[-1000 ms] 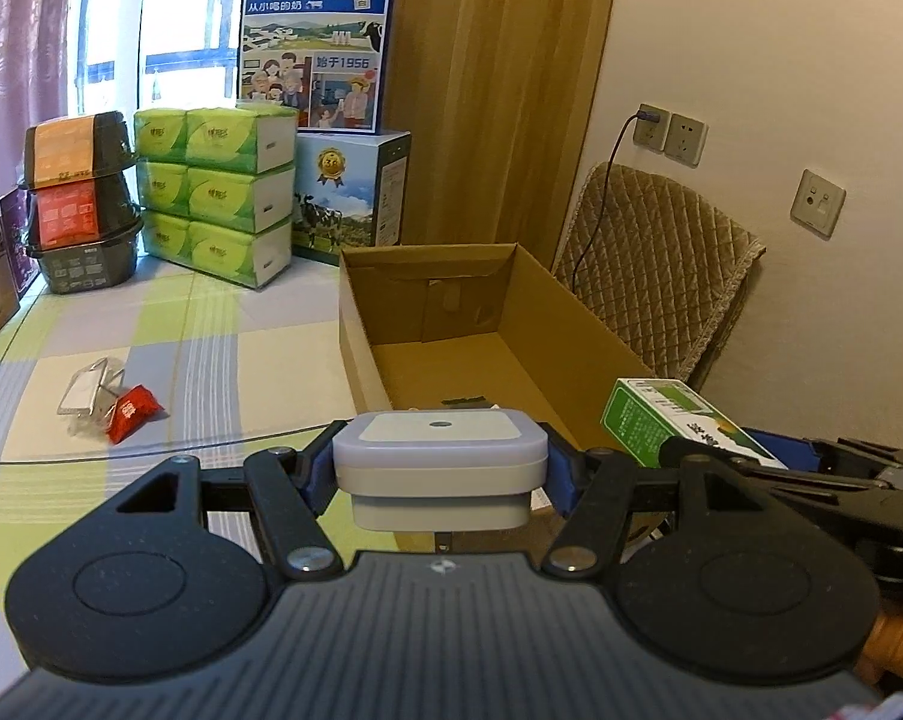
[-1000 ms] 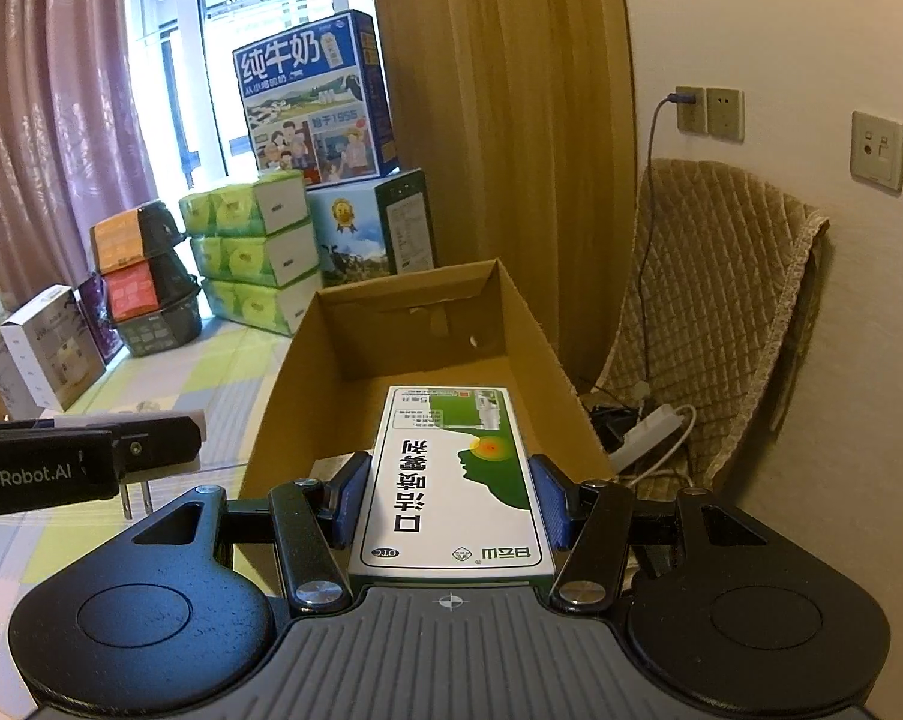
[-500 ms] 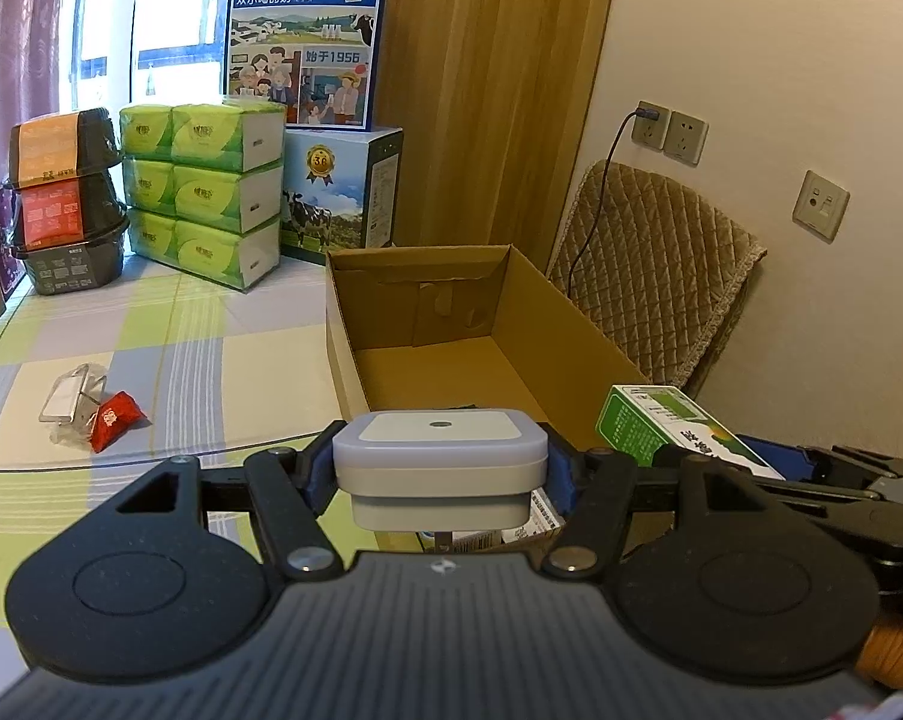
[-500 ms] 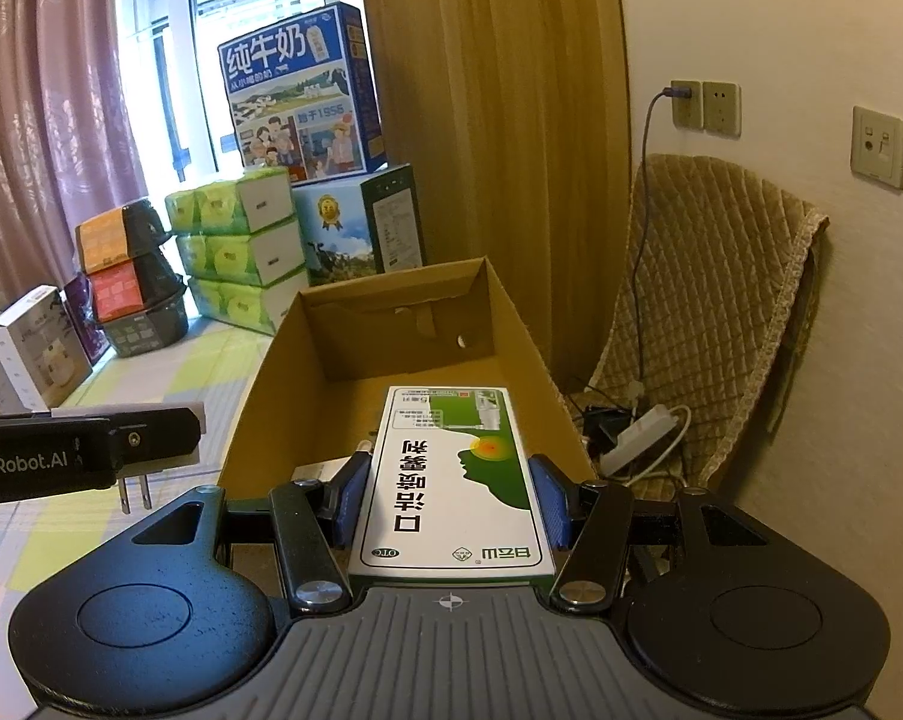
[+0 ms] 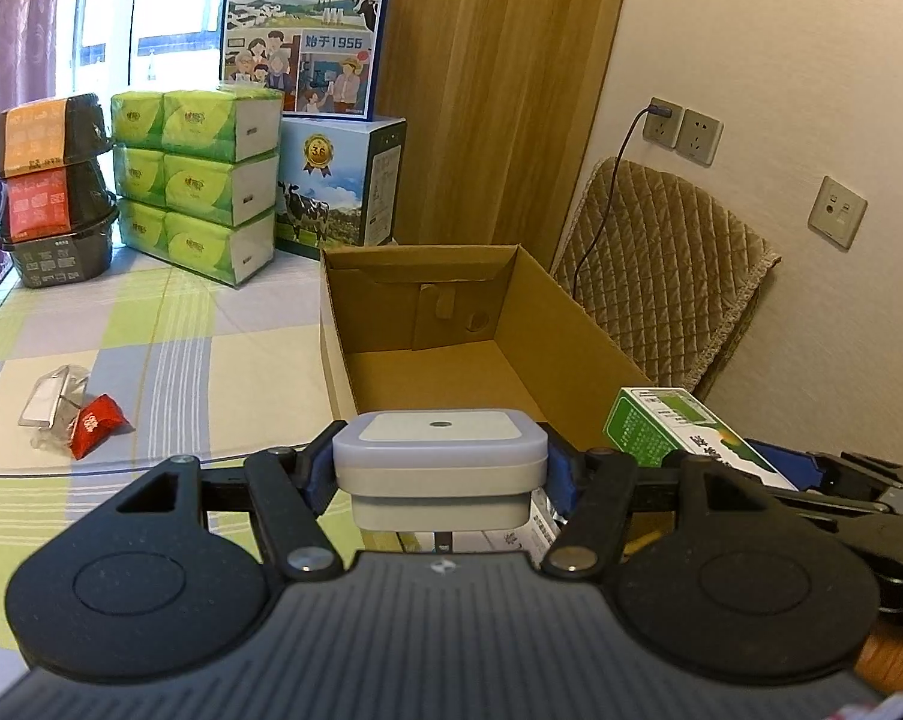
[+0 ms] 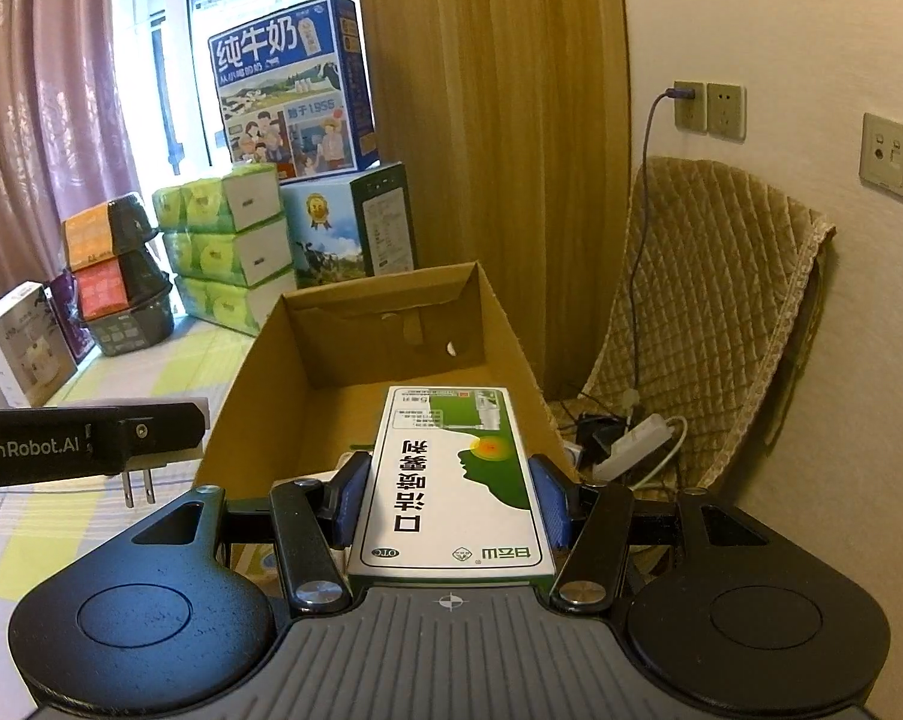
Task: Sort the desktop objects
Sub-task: 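Open both tools to drop the mouthwash box and plug into the box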
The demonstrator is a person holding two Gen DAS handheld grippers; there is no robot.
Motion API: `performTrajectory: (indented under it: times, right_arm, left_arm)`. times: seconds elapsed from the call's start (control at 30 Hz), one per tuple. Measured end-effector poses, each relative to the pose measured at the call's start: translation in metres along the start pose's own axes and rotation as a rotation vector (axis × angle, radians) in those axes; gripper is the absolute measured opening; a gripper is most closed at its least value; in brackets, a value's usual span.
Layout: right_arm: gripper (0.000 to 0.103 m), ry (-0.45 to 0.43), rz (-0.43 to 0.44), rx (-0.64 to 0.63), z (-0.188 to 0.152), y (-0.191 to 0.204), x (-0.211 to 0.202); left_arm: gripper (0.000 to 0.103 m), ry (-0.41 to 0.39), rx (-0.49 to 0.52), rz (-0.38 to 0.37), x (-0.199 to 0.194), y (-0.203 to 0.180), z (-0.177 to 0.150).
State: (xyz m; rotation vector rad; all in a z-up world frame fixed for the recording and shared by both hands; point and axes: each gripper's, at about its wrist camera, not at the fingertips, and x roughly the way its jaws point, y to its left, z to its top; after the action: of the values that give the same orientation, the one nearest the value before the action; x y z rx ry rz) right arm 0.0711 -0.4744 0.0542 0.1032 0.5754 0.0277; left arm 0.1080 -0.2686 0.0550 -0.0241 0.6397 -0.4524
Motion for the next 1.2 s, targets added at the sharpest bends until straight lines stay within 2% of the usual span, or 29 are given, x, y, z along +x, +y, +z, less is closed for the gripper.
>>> performTrajectory:
  times: [0.4, 0.5, 0.63, 0.97, 1.2]
  right_arm:
    - [0.053, -0.007, -0.012, -0.031, 0.014, -0.004, 0.022]
    - [0.053, -0.006, -0.017, -0.029, 0.016, -0.006, 0.025]
    - [0.053, 0.0, -0.019, -0.026, 0.014, -0.008, 0.026]
    - [0.053, 0.013, -0.005, -0.021, 0.011, -0.004, 0.028]
    - [0.053, -0.033, 0.017, -0.049, 0.026, 0.003, 0.041]
  left_arm:
    - [0.06, 0.029, 0.012, -0.042, 0.035, -0.008, 0.021]
    - [0.064, 0.045, 0.01, -0.041, 0.044, -0.007, 0.025]
    - [0.064, 0.032, 0.01, -0.023, 0.041, 0.0, 0.027]
    - [0.067, 0.047, -0.07, 0.016, 0.026, 0.032, 0.012]
    - [0.068, 0.053, -0.111, 0.027, 0.016, 0.046, 0.001]
